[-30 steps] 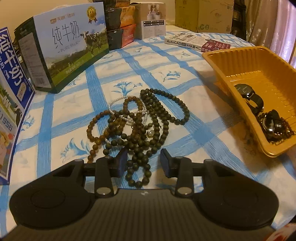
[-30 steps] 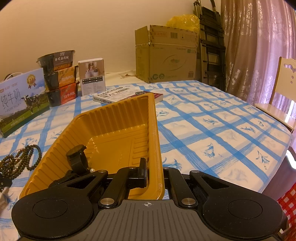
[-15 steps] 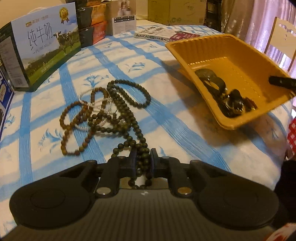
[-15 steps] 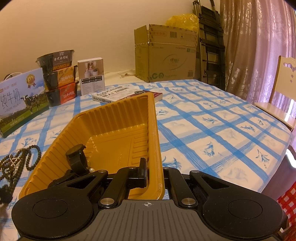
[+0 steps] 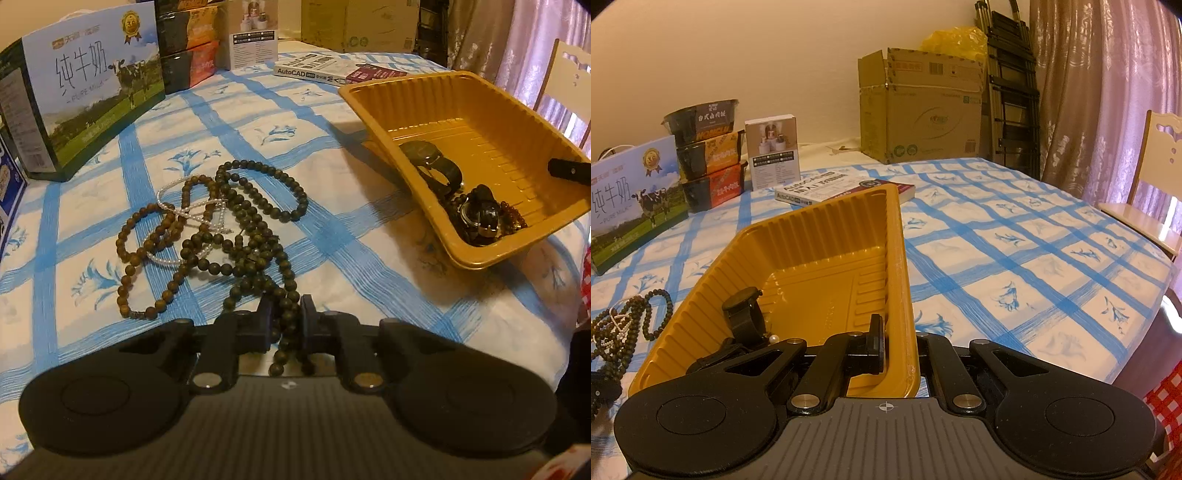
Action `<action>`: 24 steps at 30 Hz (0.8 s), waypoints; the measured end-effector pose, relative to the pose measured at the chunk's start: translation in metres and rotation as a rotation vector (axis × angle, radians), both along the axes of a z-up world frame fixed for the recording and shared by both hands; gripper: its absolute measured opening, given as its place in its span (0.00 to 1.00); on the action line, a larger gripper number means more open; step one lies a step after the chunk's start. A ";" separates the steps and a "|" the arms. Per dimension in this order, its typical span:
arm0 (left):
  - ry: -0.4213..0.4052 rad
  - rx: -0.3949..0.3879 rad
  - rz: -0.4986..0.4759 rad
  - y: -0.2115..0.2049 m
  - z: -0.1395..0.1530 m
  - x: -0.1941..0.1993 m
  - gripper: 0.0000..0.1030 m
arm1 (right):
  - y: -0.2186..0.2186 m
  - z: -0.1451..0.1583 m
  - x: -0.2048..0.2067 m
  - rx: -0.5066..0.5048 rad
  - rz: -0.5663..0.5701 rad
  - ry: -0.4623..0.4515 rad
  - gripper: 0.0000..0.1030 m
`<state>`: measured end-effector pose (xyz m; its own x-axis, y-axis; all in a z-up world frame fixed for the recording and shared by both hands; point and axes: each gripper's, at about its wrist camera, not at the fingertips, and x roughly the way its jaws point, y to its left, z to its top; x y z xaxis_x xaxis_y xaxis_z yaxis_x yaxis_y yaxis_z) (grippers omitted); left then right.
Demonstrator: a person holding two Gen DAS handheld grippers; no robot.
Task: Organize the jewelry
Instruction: 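Grasp a dark bead necklace from the pile with the left tool, then lift the bead necklace high above the table with the left tool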
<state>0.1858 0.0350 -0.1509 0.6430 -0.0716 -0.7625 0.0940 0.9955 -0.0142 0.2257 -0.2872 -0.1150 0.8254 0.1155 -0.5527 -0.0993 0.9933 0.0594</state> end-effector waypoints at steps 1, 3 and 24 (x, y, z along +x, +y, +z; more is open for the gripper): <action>0.000 0.002 -0.003 -0.001 0.001 0.000 0.12 | 0.000 0.000 0.000 0.000 -0.001 0.000 0.04; 0.000 -0.008 -0.007 0.001 0.005 -0.002 0.06 | 0.000 0.000 0.000 0.000 0.001 0.000 0.04; -0.277 0.022 -0.070 0.032 0.183 0.015 0.06 | 0.001 -0.001 0.001 0.009 -0.002 0.002 0.04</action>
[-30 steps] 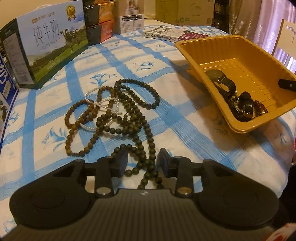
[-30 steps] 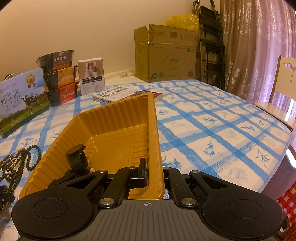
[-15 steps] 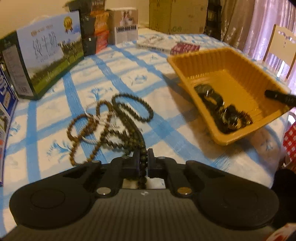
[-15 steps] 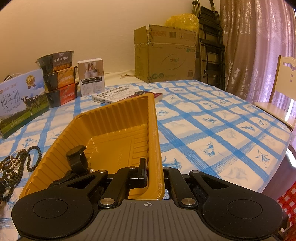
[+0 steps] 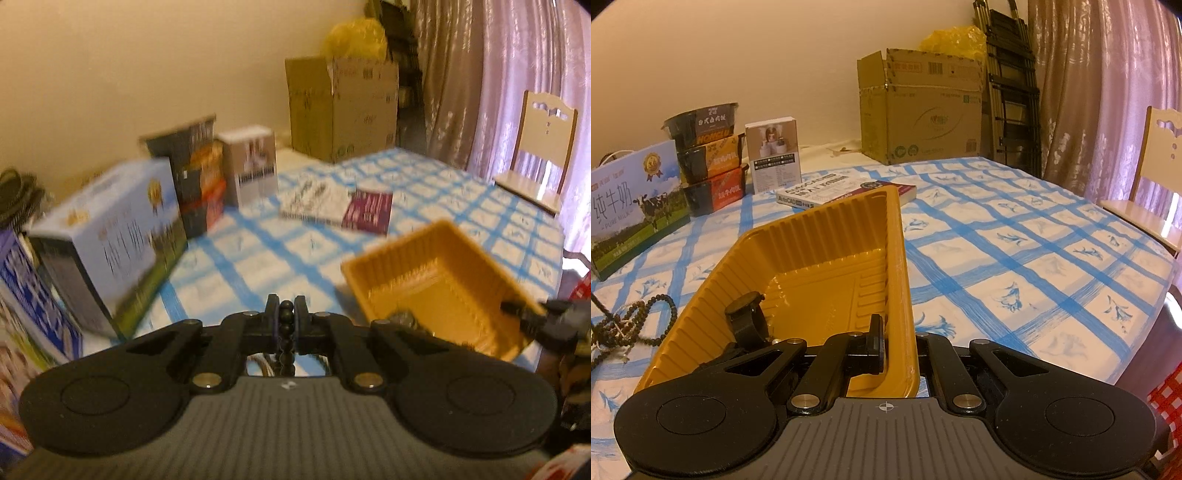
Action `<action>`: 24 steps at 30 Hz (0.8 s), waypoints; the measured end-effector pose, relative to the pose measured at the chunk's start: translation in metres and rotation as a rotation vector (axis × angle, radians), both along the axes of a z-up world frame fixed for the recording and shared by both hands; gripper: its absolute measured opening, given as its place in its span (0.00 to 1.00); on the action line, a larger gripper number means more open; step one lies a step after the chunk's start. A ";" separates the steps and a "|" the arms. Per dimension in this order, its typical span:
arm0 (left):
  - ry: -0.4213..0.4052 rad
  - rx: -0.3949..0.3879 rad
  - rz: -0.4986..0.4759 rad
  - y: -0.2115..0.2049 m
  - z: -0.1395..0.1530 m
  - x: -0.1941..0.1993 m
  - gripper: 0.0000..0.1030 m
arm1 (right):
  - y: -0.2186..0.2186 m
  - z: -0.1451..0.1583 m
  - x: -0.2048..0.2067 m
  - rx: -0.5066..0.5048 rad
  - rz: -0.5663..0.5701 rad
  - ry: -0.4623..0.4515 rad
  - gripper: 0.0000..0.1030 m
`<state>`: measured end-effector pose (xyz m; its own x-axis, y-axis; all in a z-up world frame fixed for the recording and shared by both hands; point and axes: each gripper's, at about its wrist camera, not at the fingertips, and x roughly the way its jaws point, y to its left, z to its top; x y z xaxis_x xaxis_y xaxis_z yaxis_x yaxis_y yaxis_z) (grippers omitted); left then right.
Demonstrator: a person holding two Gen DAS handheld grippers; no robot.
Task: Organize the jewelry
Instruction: 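Lift the bead necklace high above the table with the left tool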
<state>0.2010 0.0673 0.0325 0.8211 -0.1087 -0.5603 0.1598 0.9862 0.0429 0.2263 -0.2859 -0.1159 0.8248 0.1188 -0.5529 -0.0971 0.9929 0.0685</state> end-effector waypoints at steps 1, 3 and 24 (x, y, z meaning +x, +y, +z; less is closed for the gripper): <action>-0.016 0.007 -0.008 0.000 0.011 0.002 0.06 | 0.000 0.000 0.000 0.000 0.001 -0.001 0.04; -0.045 0.012 -0.018 0.000 0.029 0.002 0.06 | 0.003 0.001 0.000 -0.004 0.005 -0.003 0.04; -0.223 0.037 -0.062 -0.020 0.160 0.019 0.06 | 0.012 0.012 0.006 -0.060 0.029 0.011 0.04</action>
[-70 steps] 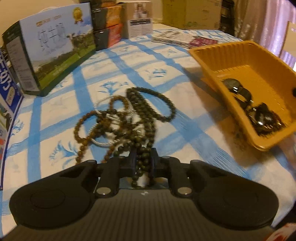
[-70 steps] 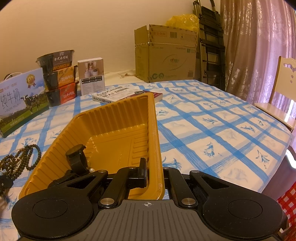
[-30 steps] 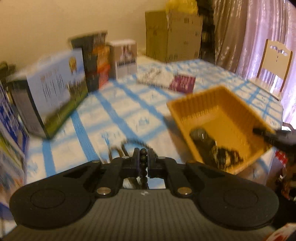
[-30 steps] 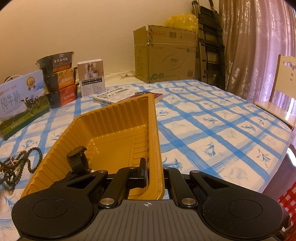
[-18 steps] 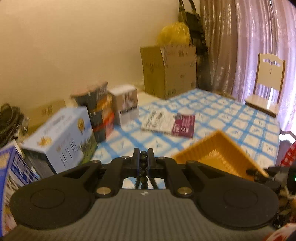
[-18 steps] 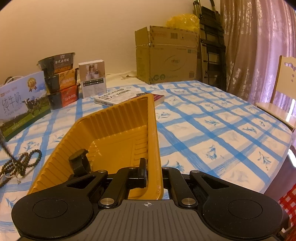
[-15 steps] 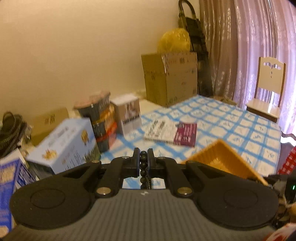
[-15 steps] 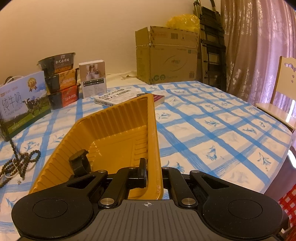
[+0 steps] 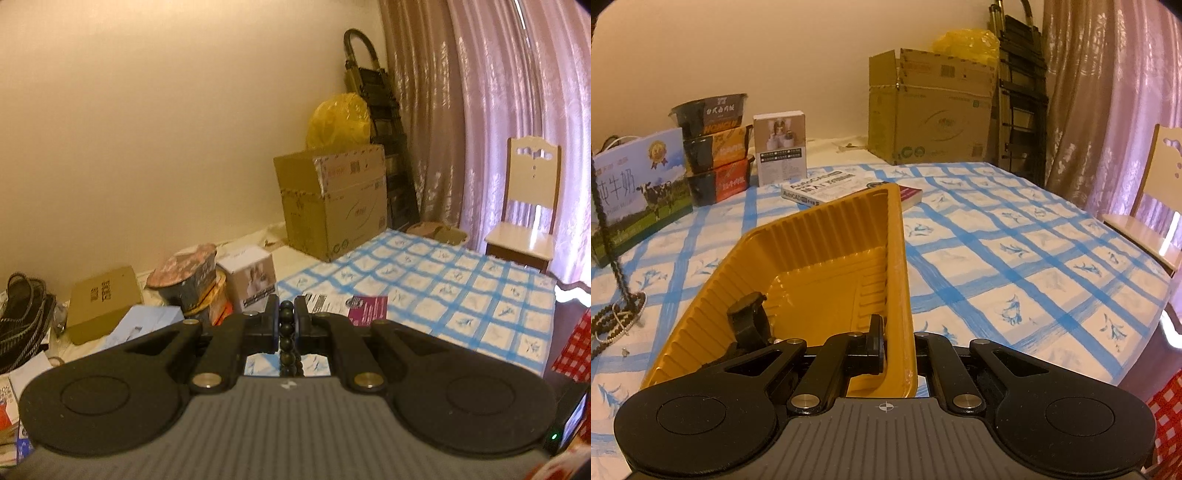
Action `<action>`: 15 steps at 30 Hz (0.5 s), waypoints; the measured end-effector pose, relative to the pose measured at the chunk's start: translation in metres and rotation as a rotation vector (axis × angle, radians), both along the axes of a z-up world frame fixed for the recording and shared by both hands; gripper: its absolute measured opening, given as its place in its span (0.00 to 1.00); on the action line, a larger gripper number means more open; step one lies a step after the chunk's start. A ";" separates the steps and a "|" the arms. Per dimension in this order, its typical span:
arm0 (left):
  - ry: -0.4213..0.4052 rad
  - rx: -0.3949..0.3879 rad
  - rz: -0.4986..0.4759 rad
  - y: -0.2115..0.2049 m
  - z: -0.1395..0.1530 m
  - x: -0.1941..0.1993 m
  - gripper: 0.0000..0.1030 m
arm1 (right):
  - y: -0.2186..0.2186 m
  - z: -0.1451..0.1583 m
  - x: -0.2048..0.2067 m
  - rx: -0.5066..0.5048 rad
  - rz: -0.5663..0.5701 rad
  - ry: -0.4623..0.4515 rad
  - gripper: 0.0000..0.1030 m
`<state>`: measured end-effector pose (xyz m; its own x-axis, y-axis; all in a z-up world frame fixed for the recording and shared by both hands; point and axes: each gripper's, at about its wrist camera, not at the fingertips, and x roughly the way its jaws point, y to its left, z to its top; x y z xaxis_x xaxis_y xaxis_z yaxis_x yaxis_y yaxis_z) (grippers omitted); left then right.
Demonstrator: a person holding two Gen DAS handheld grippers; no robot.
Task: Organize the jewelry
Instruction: 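Lift the bead necklace high above the table with the left tool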
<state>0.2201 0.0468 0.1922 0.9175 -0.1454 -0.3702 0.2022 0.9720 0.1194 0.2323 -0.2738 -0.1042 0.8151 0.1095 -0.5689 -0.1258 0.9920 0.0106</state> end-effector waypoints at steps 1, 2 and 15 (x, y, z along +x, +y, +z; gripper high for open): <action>-0.007 -0.004 -0.005 -0.001 0.004 -0.001 0.06 | 0.000 0.000 0.000 -0.003 0.003 0.000 0.04; -0.014 -0.005 -0.011 -0.004 0.008 0.001 0.06 | 0.000 0.000 0.000 -0.007 0.006 0.001 0.04; -0.073 -0.093 -0.199 -0.060 0.038 -0.002 0.06 | 0.002 0.003 0.000 -0.012 0.012 0.012 0.04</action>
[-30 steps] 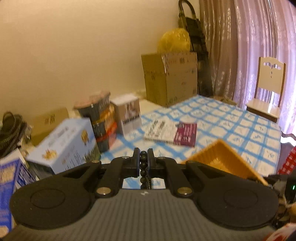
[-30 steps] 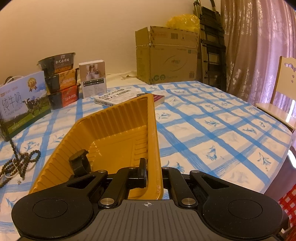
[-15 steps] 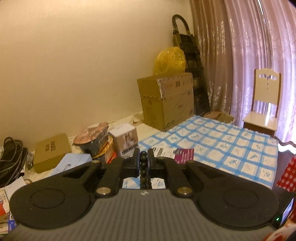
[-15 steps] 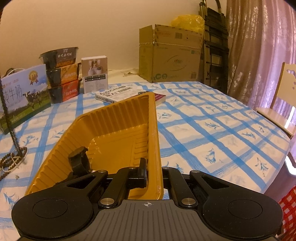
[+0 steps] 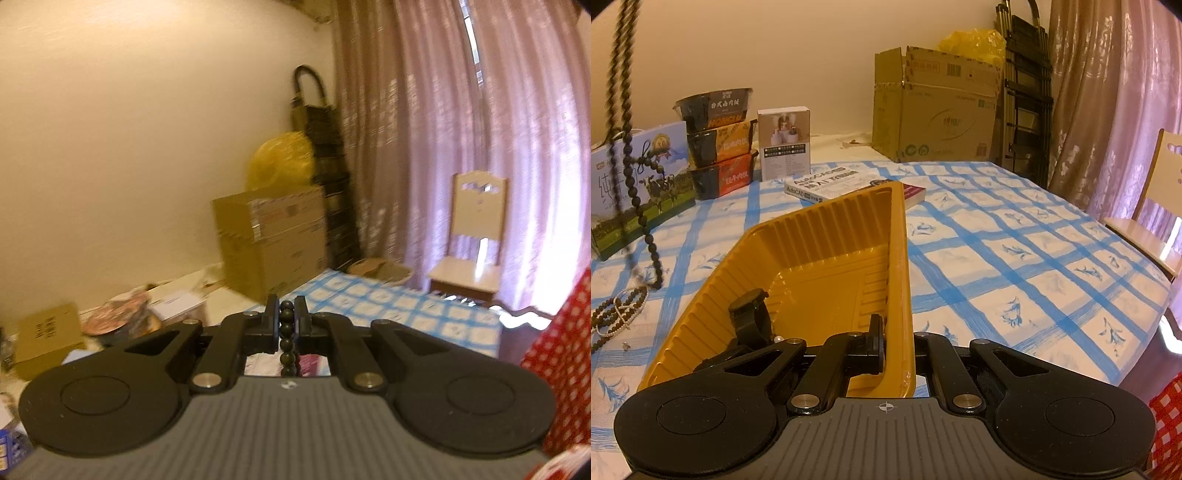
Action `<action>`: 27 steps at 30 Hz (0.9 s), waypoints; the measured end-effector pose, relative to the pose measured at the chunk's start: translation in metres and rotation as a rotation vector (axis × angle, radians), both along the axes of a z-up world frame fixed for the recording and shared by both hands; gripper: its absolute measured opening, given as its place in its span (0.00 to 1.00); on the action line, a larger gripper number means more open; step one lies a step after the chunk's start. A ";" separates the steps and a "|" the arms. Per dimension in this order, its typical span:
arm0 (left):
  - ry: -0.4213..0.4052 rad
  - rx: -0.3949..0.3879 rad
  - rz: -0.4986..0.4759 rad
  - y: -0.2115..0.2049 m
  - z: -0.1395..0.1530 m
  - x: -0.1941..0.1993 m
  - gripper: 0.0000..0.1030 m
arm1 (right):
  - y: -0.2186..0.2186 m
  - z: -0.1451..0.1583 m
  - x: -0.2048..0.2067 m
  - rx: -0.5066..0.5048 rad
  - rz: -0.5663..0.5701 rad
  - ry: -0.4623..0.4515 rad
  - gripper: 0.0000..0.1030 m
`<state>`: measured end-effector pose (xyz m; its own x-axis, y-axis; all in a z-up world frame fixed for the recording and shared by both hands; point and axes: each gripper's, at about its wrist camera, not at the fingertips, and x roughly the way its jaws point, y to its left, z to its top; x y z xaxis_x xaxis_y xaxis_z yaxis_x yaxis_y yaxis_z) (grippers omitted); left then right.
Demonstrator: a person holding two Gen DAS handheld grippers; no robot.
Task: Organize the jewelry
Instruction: 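Lift the bead necklace high above the table with the left tool, then lower the bead necklace into the orange tray and open the left tool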
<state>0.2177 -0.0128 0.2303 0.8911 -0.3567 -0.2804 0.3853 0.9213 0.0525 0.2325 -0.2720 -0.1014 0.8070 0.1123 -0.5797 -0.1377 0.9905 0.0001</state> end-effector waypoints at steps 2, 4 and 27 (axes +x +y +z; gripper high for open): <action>-0.001 -0.025 -0.036 -0.011 0.000 0.001 0.06 | 0.000 0.000 0.000 -0.002 0.001 -0.001 0.04; 0.012 -0.055 -0.069 -0.022 -0.006 0.004 0.06 | -0.001 0.000 0.001 -0.001 0.000 -0.001 0.04; 0.545 -0.210 -0.122 -0.065 -0.204 0.058 0.06 | -0.003 0.000 0.000 0.015 -0.008 0.014 0.04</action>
<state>0.2757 -0.0773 0.0259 0.5873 -0.5448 -0.5986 0.4094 0.8379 -0.3609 0.2325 -0.2746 -0.1017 0.7995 0.1149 -0.5895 -0.1299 0.9914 0.0170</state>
